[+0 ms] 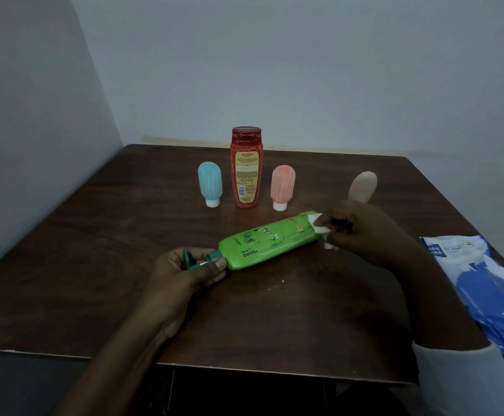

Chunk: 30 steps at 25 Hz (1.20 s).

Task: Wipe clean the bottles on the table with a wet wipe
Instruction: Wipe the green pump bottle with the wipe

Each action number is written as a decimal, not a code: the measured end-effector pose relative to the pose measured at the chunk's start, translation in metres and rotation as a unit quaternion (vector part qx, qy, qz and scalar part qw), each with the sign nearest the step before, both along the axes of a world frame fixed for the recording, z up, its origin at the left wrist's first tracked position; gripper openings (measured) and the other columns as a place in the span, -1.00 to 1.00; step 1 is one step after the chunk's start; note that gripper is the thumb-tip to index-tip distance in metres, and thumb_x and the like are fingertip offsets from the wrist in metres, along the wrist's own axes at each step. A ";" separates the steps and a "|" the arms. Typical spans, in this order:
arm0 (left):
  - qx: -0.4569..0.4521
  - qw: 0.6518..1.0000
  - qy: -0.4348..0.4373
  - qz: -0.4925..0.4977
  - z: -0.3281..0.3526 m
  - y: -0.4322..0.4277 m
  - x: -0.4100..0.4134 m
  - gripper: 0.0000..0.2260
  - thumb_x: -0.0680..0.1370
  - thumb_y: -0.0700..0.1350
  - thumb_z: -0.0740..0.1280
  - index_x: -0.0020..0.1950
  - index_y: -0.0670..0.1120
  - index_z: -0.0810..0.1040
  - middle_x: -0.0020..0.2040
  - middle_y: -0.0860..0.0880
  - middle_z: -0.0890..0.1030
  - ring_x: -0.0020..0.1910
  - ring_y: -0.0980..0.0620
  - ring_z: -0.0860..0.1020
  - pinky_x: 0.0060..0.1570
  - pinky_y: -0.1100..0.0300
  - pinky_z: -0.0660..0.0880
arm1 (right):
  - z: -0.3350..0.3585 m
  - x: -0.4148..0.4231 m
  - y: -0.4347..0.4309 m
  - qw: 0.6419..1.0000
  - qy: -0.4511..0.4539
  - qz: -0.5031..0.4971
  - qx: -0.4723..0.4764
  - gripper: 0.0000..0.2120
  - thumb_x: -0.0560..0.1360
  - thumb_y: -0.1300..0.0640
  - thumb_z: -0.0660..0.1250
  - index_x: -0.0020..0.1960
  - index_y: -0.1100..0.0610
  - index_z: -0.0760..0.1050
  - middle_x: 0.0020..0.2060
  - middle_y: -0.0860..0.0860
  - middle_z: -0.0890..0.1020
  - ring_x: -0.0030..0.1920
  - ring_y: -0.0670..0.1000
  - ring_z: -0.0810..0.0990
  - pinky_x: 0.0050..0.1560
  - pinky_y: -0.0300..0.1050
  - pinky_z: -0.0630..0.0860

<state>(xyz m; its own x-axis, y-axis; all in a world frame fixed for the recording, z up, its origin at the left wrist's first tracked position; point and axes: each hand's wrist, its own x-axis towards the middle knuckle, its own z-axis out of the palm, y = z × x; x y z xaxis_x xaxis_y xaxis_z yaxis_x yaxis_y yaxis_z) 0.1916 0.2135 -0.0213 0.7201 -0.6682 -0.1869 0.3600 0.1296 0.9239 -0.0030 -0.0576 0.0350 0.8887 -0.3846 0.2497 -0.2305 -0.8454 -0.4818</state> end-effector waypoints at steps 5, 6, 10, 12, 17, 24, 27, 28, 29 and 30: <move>0.003 1.000 -0.001 -0.006 0.000 0.000 0.001 -0.51 0.31 -0.28 0.53 0.19 -0.44 0.57 0.07 -0.28 0.73 0.03 -0.14 0.73 0.01 0.13 0.70 | -0.005 0.023 0.034 0.993 -0.026 0.081 -0.085 -0.89 0.48 0.20 0.47 0.00 0.09 0.64 -0.15 -0.09 0.65 -0.14 -0.15 0.58 -0.12 -0.13 0.55; 0.004 1.000 -0.002 -0.006 0.000 0.000 0.001 -0.51 0.31 -0.28 0.53 0.19 -0.44 0.57 0.06 -0.29 0.73 0.03 -0.14 0.73 0.01 0.13 0.70 | -0.007 0.028 0.043 0.990 -0.024 0.102 -0.094 -0.87 0.48 0.20 0.46 0.03 0.10 0.64 -0.11 -0.07 0.65 -0.10 -0.12 0.57 -0.09 -0.15 0.52; 0.008 1.000 -0.004 -0.004 0.000 0.001 0.001 -0.51 0.30 -0.28 0.54 0.18 -0.41 0.59 0.08 -0.31 0.72 0.07 -0.18 0.71 0.04 0.10 0.69 | -0.016 0.040 0.088 0.975 -0.011 0.190 -0.115 -0.77 0.56 0.16 0.36 0.20 0.12 0.60 0.06 0.03 0.60 0.03 -0.05 0.56 0.03 -0.21 0.47; 0.009 1.000 -0.007 -0.003 -0.001 0.001 0.001 -0.51 0.29 -0.28 0.54 0.18 -0.41 0.59 0.09 -0.30 0.72 0.07 -0.18 0.71 0.04 0.10 0.69 | -0.019 0.041 0.092 0.970 -0.007 0.206 -0.127 -0.75 0.57 0.15 0.35 0.23 0.13 0.60 0.08 0.06 0.60 0.06 -0.02 0.55 0.05 -0.19 0.46; 0.012 1.000 -0.012 -0.007 -0.001 0.001 0.000 -0.52 0.29 -0.28 0.54 0.18 -0.40 0.60 0.09 -0.30 0.72 0.09 -0.19 0.71 0.02 0.12 0.69 | -0.012 0.030 0.032 0.992 0.002 0.053 -0.117 -0.84 0.48 0.21 0.43 0.06 0.13 0.64 -0.03 0.06 0.64 0.01 0.06 0.58 -0.02 -0.04 0.49; 0.019 0.999 -0.026 -0.004 -0.001 0.002 0.000 -0.58 0.28 -0.28 0.55 0.10 -0.36 0.63 0.06 -0.30 0.73 0.03 -0.17 0.72 0.03 0.11 0.70 | -0.019 0.037 0.052 0.984 -0.014 0.115 -0.133 -0.83 0.50 0.21 0.40 0.09 0.10 0.63 0.00 0.03 0.63 0.03 0.02 0.58 0.01 -0.17 0.42; 0.033 0.998 -0.050 -0.009 0.000 0.004 -0.002 -0.61 0.32 -0.31 0.57 0.12 -0.34 0.64 0.03 -0.30 0.73 0.00 -0.18 0.72 0.05 0.06 0.69 | -0.026 0.048 0.092 0.963 -0.023 0.215 -0.163 -0.80 0.54 0.19 0.38 0.16 0.13 0.63 0.04 0.05 0.61 0.04 0.01 0.55 0.06 -0.15 0.44; 0.037 0.997 -0.060 -0.013 0.000 0.004 -0.002 -0.64 0.35 -0.33 0.56 0.12 -0.33 0.65 0.03 -0.30 0.73 0.01 -0.20 0.71 0.08 0.02 0.69 | -0.027 0.050 0.098 0.954 -0.027 0.240 -0.179 -0.80 0.55 0.19 0.37 0.16 0.14 0.62 0.03 0.06 0.61 0.02 0.02 0.54 0.05 -0.14 0.44; 0.041 0.997 -0.065 -0.014 -0.001 0.005 -0.002 -0.66 0.38 -0.35 0.56 0.13 -0.33 0.65 0.03 -0.30 0.73 0.02 -0.22 0.71 0.11 -0.03 0.67 | -0.027 0.051 0.099 0.950 -0.028 0.251 -0.183 -0.79 0.55 0.17 0.37 0.17 0.14 0.62 0.03 0.06 0.61 0.02 0.02 0.53 0.05 -0.13 0.44; 0.045 0.997 -0.066 -0.013 -0.001 0.004 -0.002 -0.68 0.39 -0.36 0.55 0.13 -0.32 0.65 0.03 -0.30 0.73 0.03 -0.23 0.70 0.14 -0.06 0.65 | -0.024 0.051 0.096 0.954 -0.025 0.244 -0.171 -0.78 0.56 0.14 0.37 0.18 0.12 0.62 0.03 0.05 0.61 0.03 0.01 0.53 0.05 -0.12 0.45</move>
<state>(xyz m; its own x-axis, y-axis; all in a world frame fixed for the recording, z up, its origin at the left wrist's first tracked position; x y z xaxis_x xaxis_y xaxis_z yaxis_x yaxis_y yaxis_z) 0.1893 0.2178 -0.0221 0.7255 -0.6716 -0.1506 0.2361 0.0372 0.9710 0.0476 0.0384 0.0107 0.9248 0.1829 0.3337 0.2461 -0.9563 -0.1578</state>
